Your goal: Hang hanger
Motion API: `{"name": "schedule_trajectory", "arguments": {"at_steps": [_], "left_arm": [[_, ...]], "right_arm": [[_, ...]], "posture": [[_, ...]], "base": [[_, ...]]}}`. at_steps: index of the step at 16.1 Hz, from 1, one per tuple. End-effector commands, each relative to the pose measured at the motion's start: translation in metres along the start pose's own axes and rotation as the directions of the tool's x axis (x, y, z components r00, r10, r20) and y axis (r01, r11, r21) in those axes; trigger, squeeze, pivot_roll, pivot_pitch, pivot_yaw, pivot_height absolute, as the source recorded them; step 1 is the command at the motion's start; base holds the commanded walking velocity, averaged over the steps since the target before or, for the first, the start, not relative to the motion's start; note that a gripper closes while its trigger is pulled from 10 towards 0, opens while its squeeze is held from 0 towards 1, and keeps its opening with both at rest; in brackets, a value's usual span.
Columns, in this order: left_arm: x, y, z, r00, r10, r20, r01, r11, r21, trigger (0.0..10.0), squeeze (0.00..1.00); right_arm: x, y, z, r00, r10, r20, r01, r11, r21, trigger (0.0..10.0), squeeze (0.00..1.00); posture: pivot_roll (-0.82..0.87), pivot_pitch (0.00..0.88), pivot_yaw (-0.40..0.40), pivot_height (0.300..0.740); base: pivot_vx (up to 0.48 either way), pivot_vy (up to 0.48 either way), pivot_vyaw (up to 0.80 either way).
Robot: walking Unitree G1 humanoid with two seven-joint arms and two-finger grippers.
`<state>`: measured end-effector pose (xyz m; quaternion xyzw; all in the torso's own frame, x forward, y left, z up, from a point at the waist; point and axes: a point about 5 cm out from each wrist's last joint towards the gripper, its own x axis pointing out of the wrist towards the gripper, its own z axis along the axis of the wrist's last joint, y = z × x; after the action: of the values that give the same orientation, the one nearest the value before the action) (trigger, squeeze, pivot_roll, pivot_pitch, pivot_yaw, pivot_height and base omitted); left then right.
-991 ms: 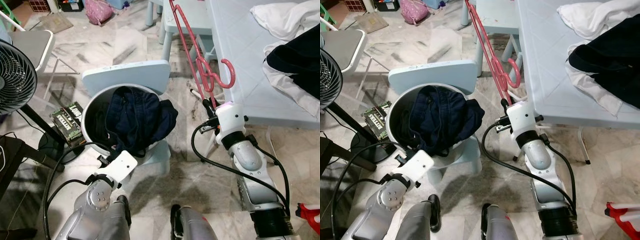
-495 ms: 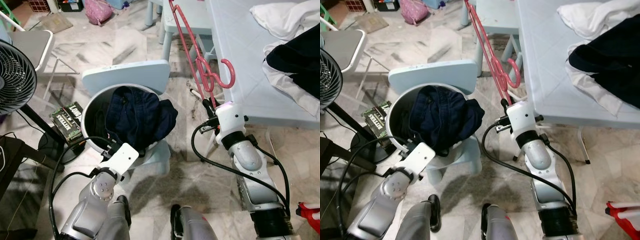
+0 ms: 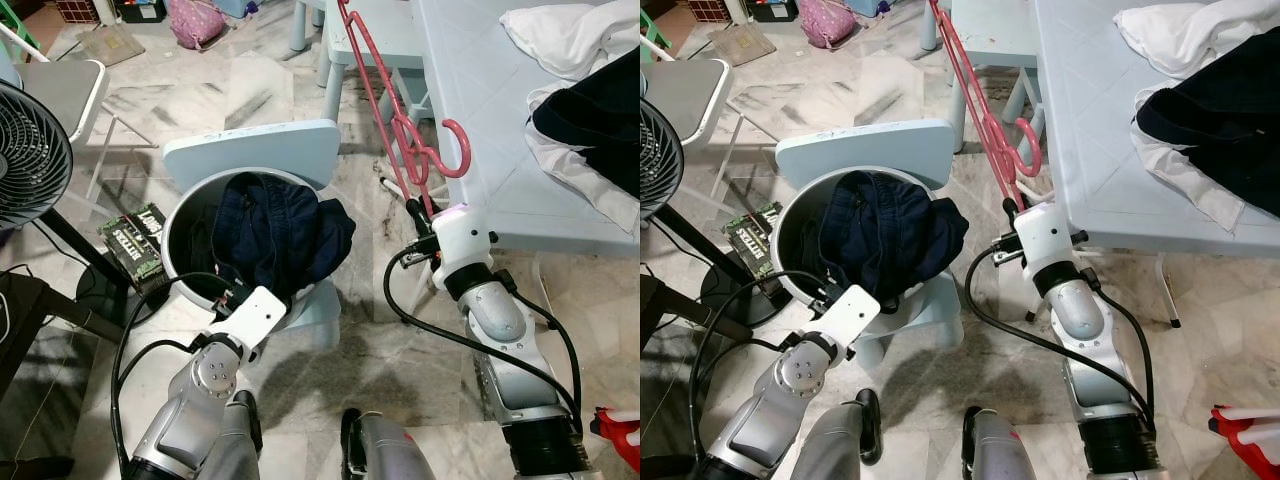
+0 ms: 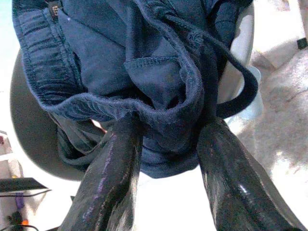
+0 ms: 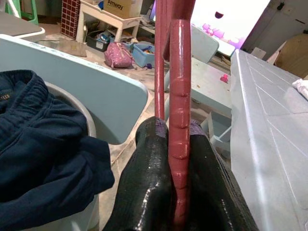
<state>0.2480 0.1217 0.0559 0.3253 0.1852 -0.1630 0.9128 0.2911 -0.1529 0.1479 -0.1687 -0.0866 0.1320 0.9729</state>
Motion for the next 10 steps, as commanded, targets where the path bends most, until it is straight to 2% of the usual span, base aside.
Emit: {"name": "schedule_trajectory", "arguments": {"at_steps": [1,2,3,10], "left_arm": [[-0.0001,-0.0064,-0.0088,0.999,-0.023,-0.038,0.022,0.999,-0.025,7.1,0.00],[0.0007,-0.0063,-0.0098,0.999,-0.022,-0.045,0.020,0.999,-0.047,4.4,0.00],[0.0005,-0.0069,-0.0107,0.999,-0.021,-0.045,0.018,0.998,-0.068,0.0,0.00],[0.0018,-0.0066,-0.0113,0.999,-0.019,-0.040,0.016,0.997,-0.071,0.0,0.00]], "right_arm": [[-0.0024,-0.0004,0.0032,1.000,0.005,0.012,-0.005,1.000,-0.007,10.0,0.00],[-0.0017,0.0003,0.0039,1.000,0.007,0.014,-0.007,1.000,-0.006,10.0,0.00],[-0.0019,0.0003,0.0041,1.000,0.007,0.016,-0.007,1.000,-0.006,10.0,0.00],[-0.0025,-0.0011,0.0037,1.000,0.006,0.013,-0.006,1.000,-0.009,10.0,0.00]], "posture": [[-0.05,0.212,-0.042,0.740],[-0.05,0.213,-0.042,0.740],[-0.05,0.213,-0.043,0.740],[-0.06,0.215,-0.044,0.740]], "base": [[0.000,0.000,0.00],[0.000,0.000,0.00],[0.000,0.000,0.00],[0.000,0.000,0.00]]}}
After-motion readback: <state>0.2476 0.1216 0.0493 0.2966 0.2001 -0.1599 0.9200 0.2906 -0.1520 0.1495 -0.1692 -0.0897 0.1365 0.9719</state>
